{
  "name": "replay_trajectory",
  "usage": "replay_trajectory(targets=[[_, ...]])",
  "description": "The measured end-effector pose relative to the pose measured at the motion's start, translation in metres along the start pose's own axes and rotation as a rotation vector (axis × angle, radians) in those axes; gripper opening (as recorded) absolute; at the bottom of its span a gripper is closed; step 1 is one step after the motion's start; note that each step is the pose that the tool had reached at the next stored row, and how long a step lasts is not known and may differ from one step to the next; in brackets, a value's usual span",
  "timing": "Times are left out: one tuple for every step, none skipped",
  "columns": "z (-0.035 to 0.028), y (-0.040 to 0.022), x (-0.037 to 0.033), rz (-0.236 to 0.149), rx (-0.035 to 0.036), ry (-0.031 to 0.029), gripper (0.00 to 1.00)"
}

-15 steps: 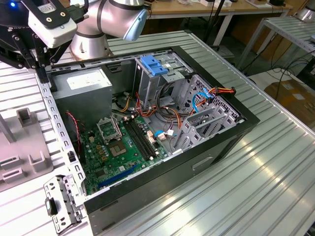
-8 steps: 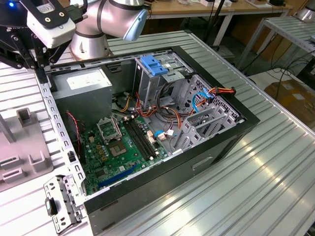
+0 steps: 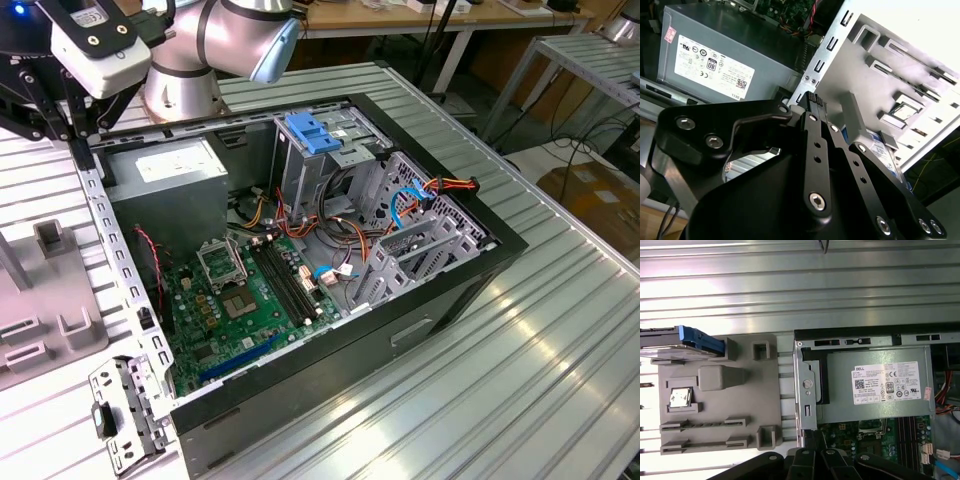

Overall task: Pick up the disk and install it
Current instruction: 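Reach for the disk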

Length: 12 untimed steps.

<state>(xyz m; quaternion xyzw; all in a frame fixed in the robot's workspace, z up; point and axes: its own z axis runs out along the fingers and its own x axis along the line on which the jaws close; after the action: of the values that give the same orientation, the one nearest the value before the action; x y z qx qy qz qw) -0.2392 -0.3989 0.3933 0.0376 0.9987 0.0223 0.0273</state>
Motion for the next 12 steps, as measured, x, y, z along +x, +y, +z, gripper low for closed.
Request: replay_trajectory(targets=[[0.0000, 0.0000, 0.0003, 0.000, 0.0000, 0.0000, 0.11], [0.0000, 0.0000, 0.0006, 0.000, 0.0000, 0.0000, 0.11], [-0.0001, -0.0001, 0.0009, 0.000, 0.0000, 0.0000, 0.11], [-0.0001, -0.0001, 0.0012, 0.000, 0.0000, 0.0000, 0.11], [-0.0001, -0.0001, 0.0014, 0.000, 0.0000, 0.0000, 0.11], [-0.0001, -0.0001, 0.0016, 0.000, 0.0000, 0.0000, 0.11], [-0.0001, -0.0001, 0.0019, 0.000, 0.0000, 0.0000, 0.11], [-0.0002, -0.0002, 0.0021, 0.000, 0.0000, 0.0000, 0.11], [-0.0001, -0.0002, 0.0023, 0.000, 0.0000, 0.0000, 0.11], [-0.0002, -0.0002, 0.0025, 0.000, 0.0000, 0.0000, 0.11], [-0.0002, -0.0002, 0.0028, 0.000, 0.0000, 0.0000, 0.11], [-0.0002, -0.0002, 0.0030, 0.000, 0.0000, 0.0000, 0.11]])
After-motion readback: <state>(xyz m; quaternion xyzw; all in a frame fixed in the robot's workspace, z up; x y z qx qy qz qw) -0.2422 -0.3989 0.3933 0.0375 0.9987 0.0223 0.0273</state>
